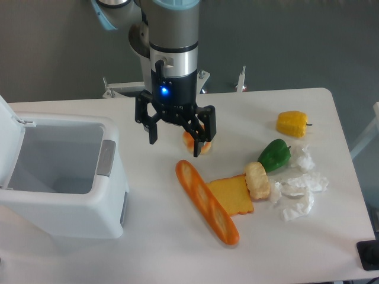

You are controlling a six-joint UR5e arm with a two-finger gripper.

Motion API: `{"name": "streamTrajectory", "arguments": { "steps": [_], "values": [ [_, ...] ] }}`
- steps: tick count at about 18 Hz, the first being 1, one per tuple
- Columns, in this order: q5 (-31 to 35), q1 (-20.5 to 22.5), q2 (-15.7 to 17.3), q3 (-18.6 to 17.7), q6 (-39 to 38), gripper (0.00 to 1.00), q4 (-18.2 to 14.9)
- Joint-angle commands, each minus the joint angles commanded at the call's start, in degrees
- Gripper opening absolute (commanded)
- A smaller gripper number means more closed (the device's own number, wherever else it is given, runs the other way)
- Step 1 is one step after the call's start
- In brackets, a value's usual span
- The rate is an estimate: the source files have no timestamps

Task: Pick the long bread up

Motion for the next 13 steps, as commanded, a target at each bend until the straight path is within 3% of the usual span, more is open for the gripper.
{"name": "streamTrajectory", "arguments": {
  "steps": [7,13],
  "values": [
    [0.00,-0.09,0.09,0.00,-0.09,1.00,-0.09],
    [-0.09,-0.97,-1.76,0.00,-0.18,1.00,0.09]
  ]
}}
